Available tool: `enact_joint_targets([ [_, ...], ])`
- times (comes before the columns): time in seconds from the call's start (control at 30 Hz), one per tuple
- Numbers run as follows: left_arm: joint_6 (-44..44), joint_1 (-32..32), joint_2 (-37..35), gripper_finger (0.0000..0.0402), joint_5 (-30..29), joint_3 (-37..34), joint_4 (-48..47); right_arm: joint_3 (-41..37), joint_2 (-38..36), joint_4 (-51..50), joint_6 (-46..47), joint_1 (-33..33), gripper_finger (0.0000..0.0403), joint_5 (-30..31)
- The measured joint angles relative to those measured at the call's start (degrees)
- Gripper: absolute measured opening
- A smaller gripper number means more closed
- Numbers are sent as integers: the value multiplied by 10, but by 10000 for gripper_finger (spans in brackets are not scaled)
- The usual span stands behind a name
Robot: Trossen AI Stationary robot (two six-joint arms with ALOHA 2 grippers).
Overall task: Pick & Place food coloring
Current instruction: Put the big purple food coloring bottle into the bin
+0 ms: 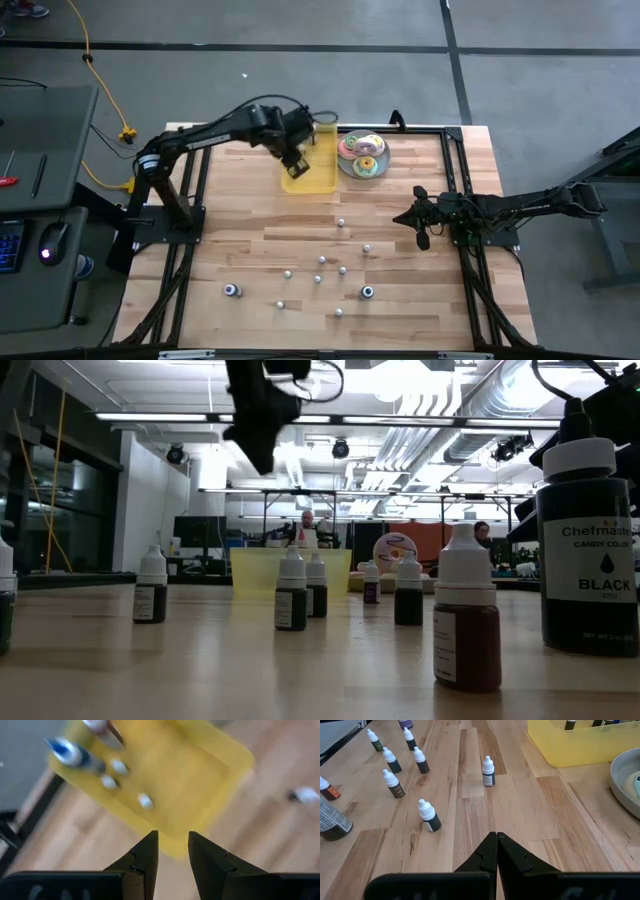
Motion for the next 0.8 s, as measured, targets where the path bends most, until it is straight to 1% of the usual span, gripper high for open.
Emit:
enact_joint_targets([
  [0.17, -55, -65, -39, 102, 25, -5, -44, 0, 0, -1, 0, 0, 0, 0],
  [0.37, -123, -165, -99, 102, 25, -54, -39, 0, 0, 0, 0, 0, 0, 0],
  [0.5, -174, -222, -132, 102, 28, -111, -38, 0, 0, 0, 0, 0, 0, 0],
  [0.57, -207, -248, -154, 102, 44, -143, -30, 0, 0, 0, 0, 0, 0, 0],
  [0.67, -258, -292, -194, 102, 69, -199, 3, 0, 0, 0, 0, 0, 0, 0],
  [0.8, -325, -363, -250, 102, 76, -278, 51, 0, 0, 0, 0, 0, 0, 0],
])
